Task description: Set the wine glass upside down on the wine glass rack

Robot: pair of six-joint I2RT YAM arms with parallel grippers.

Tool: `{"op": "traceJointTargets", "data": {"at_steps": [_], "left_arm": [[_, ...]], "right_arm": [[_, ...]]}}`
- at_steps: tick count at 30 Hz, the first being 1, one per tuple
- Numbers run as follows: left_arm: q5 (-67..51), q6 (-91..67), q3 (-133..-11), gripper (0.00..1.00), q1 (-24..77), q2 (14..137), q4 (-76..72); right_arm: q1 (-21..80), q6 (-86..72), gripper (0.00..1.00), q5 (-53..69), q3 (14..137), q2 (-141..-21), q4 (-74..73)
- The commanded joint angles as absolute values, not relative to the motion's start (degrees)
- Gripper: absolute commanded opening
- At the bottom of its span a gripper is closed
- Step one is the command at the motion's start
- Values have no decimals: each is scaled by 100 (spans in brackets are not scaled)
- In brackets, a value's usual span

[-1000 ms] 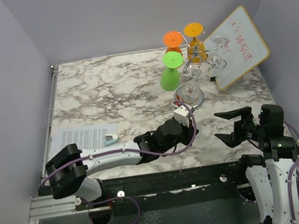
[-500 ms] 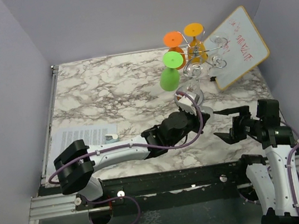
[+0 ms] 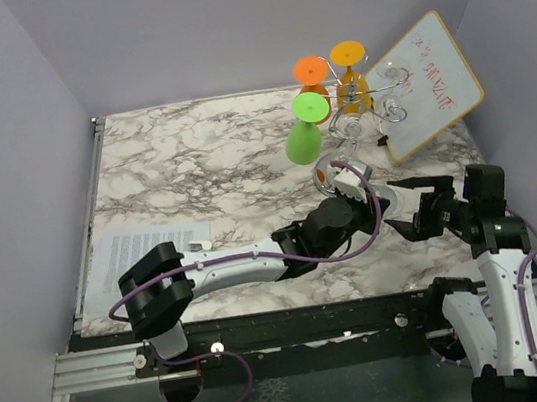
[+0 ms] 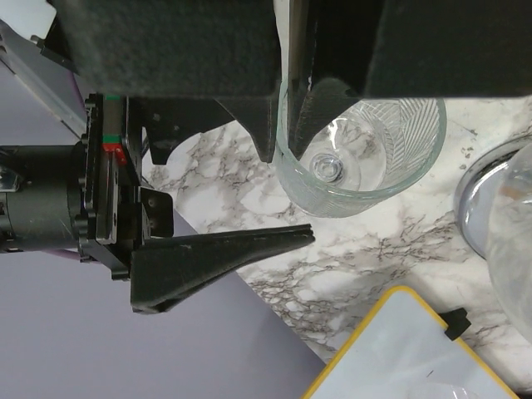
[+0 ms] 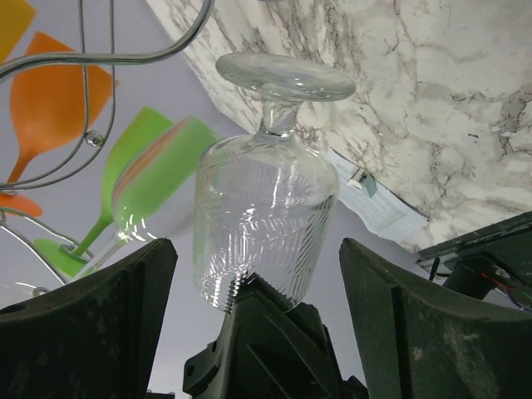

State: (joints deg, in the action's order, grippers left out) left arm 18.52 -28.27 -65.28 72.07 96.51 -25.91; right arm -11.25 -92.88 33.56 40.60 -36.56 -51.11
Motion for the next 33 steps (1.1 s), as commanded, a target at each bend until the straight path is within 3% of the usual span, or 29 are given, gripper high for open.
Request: {"op": "traceJointTargets", "data": {"at_steps": [1,19,25,29,33], "left_arm": [[1837,-2850,-6978,0,7260,9780,-3252],[1565,-2766,-7728,0,7264,10320,-3577],[1666,-2778,-7578,0,7269,10234,-3636],[1617,-2800,-7541,0,7269,10224,-3678],[1591,-2863,-7423,4,7273,10164,-3700]], "right_arm": [[-1101,-9495,85,3094,4269,-3764,-4870],[-1103,-9826,82,2913,4212,-3955,-4333],[-1101,-9787,70,2721,4363,-4008,-4419],[-1101,-9800,67,2702,4365,-4046,-4322],[-1099,-9725,49,2548,4467,-4058,-4181]]}}
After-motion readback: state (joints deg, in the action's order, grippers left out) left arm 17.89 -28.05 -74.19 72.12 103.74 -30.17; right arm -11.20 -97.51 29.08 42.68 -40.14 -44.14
